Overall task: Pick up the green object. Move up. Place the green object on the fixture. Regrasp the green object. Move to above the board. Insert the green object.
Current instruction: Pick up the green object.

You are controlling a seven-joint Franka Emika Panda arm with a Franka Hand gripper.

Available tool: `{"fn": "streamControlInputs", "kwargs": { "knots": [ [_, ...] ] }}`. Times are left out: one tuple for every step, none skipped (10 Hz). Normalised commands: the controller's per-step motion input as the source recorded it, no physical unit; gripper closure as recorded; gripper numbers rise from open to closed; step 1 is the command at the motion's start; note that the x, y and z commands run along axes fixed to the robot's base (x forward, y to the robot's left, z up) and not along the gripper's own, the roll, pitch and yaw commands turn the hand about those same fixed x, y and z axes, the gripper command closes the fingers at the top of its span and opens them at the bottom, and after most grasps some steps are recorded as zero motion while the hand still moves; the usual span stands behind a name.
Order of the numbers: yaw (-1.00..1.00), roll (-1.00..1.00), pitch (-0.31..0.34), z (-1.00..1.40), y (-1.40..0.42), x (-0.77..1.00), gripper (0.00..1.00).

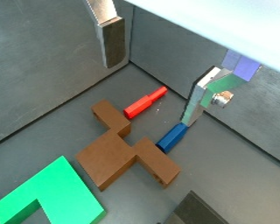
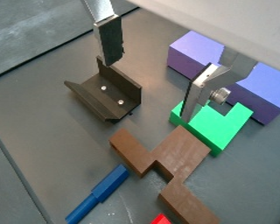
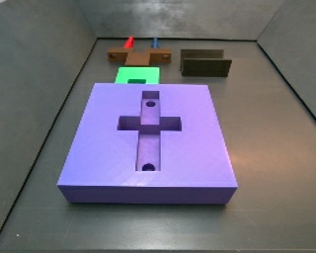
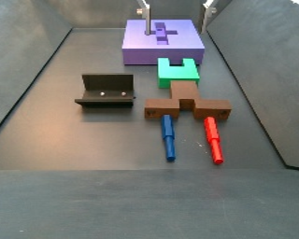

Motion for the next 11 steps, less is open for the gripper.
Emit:
{"fn": "streamControlInputs", "kwargs": {
  "knots": [
    [0.00, -0.03, 0.000, 0.00, 0.00, 0.00, 0.00],
    [-0.08, 0.00, 0.009, 0.00, -0.12, 0.18, 0.00],
    [-0.04, 0.00, 0.017, 0.00, -0.04, 0.09, 0.00],
    [0.00, -0.06, 0.000, -0.35, -0.83, 0.14, 0.00],
    [0.00, -0.03, 0.000, -0.43, -1.00, 0.17, 0.00],
    [0.00, 0.00, 0.000, -0.54, -1.00, 0.11, 0.00],
    [0.00, 0.00, -0.003, -0.58, -1.00, 0.12, 0.00],
    [0.00, 0.03, -0.054, -0.60, -1.00, 0.09, 0.00],
    [0.00, 0.10, -0.083, -0.60, -1.00, 0.07, 0.00],
    [0.00, 0.15, -0.097, -0.60, -1.00, 0.04, 0.00],
    [0.00, 0.22, -0.086, -0.65, -0.95, 0.00, 0.00]
  ]
}}
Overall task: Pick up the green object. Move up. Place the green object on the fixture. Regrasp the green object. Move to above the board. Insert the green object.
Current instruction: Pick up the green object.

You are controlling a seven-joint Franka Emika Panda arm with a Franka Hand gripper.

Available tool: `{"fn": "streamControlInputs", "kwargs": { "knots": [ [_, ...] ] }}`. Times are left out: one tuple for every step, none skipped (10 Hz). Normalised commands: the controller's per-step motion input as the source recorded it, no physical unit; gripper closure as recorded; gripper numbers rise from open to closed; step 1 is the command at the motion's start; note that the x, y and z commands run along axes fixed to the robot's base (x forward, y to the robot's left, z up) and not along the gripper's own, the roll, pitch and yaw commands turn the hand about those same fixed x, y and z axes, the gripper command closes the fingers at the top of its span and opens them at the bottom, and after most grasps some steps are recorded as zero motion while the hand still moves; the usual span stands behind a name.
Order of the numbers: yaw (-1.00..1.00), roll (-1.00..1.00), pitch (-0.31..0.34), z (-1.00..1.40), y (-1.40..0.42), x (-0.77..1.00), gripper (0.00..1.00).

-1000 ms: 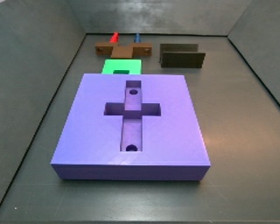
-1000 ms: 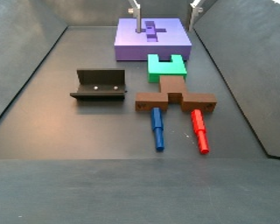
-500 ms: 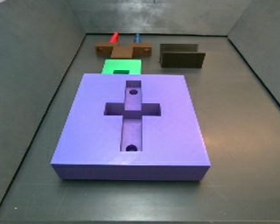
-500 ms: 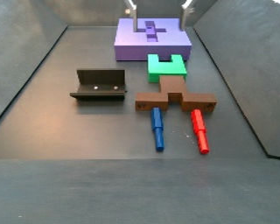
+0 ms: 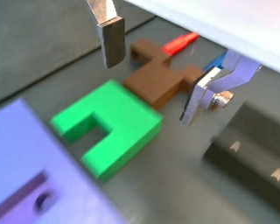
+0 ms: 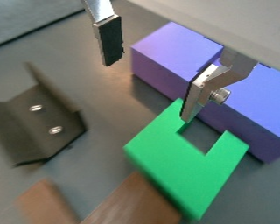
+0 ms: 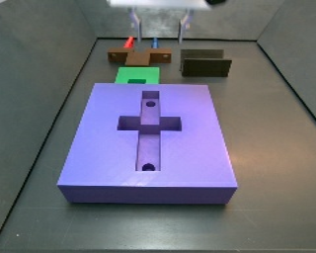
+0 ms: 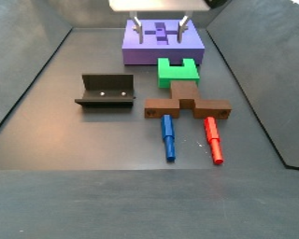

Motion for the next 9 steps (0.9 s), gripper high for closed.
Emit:
{"fn": "streamControlInputs", "kwargs": {
  "knots": [
    [0.01, 0.26, -0.083, -0.65, -0.88, 0.00, 0.00],
    [0.03, 0.25, -0.031, -0.61, -0.69, 0.00, 0.00],
    [0.07, 0.36, 0.000, -0.41, -0.51, 0.00, 0.00],
    [0.00, 0.26, 0.029, -0.43, -0.29, 0.05, 0.00],
    [0.00, 0.18, 0.000, -0.50, -0.08, 0.02, 0.00],
    [-0.02, 0.00, 0.000, -0.34, 0.05, 0.00, 0.00],
    [-0.01, -0.03, 0.000, -0.25, 0.02, 0.00, 0.00],
    [-0.02, -0.10, 0.000, -0.22, 0.00, 0.00, 0.00],
    [-0.02, -0.11, -0.010, -0.16, 0.03, -0.01, 0.00]
  ]
}}
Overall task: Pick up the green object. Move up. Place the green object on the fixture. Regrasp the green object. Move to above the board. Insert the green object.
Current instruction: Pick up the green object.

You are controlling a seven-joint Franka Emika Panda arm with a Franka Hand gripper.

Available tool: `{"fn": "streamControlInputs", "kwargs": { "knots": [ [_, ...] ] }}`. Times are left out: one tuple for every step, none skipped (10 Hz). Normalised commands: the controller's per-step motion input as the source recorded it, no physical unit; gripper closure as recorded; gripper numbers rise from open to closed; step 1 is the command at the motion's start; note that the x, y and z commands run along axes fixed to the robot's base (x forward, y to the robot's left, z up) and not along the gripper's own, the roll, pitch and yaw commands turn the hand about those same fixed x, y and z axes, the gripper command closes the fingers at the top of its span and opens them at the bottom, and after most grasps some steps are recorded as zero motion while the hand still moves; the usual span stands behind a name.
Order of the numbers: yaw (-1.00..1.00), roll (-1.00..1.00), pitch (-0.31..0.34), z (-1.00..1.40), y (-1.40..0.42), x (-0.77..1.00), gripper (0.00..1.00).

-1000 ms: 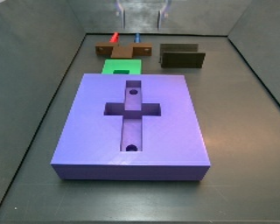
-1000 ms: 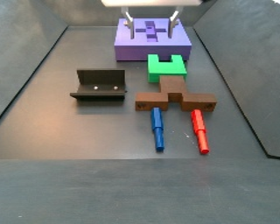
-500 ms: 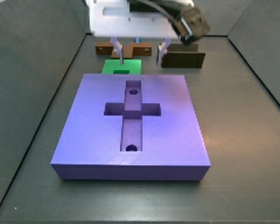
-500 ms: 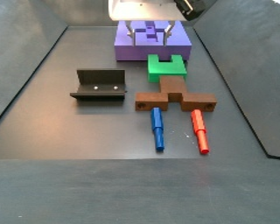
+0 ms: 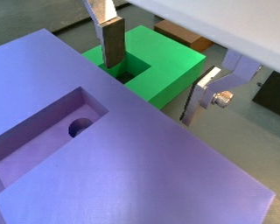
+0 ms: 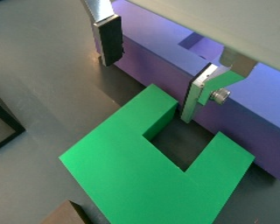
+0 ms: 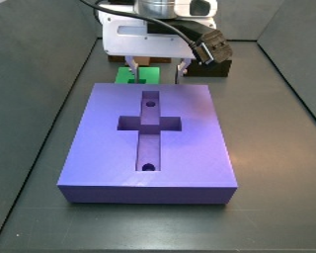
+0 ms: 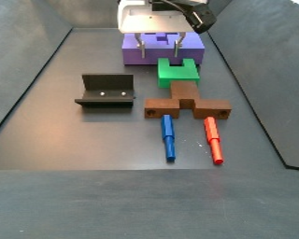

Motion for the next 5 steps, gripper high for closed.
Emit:
{"fn": "streamControlInputs", "kwargs": {
  "knots": [
    [-0.04, -0.10, -0.006, -0.19, 0.00, 0.00, 0.00],
    [-0.11, -0.08, -0.004, -0.32, 0.02, 0.00, 0.00],
    [-0.10, -0.09, 0.000, -0.27, 0.04, 0.00, 0.00],
    [-0.09, -0.08, 0.000, -0.26, 0.06, 0.00, 0.00],
    [-0.07, -0.07, 0.000, -0.25, 0.04, 0.00, 0.00]
  ]
}}
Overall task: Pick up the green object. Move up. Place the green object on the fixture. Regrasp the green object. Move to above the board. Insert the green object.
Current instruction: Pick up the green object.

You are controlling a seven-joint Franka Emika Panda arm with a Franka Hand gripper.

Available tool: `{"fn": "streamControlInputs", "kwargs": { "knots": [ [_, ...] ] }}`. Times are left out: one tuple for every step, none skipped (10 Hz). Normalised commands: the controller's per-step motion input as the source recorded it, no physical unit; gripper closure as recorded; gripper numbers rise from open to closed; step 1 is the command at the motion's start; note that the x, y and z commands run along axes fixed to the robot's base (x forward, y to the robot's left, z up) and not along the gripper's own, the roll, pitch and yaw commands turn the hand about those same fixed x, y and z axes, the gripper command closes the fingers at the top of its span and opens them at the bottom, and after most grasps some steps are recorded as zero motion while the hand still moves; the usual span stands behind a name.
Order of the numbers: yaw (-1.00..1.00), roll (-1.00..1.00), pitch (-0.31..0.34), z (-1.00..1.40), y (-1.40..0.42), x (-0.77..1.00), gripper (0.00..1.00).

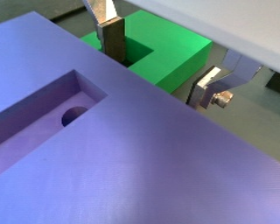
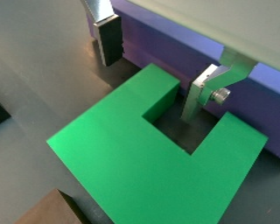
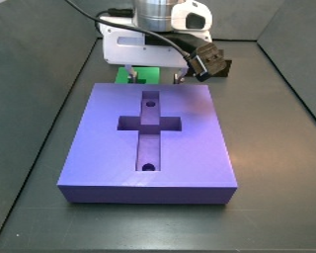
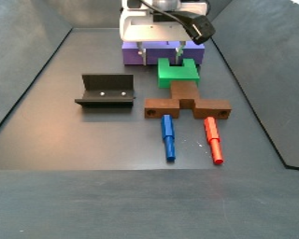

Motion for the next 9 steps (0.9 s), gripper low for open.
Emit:
{"fn": "streamControlInputs", "kwargs": {
  "knots": [
    [-0.03, -0.06, 0.000, -0.17, 0.00, 0.00, 0.00],
    [0.00, -0.05, 0.000, -0.15, 0.00, 0.00, 0.00],
    [-0.01, -0.05, 0.000, -0.13, 0.00, 0.00, 0.00],
    [-0.01, -0.04, 0.000, -0.08, 0.00, 0.00, 0.00],
    [0.00, 0.00, 0.000, 0.00, 0.00, 0.00, 0.00],
    [0.00, 0.00, 0.000, 0.00, 0.00, 0.00, 1.00],
    [0.00, 0.00, 0.000, 0.00, 0.00, 0.00, 1.00],
    [0.00, 0.00, 0.000, 0.00, 0.00, 0.00, 1.00],
    [0.00, 0.00, 0.000, 0.00, 0.00, 0.00, 1.00]
  ]
}}
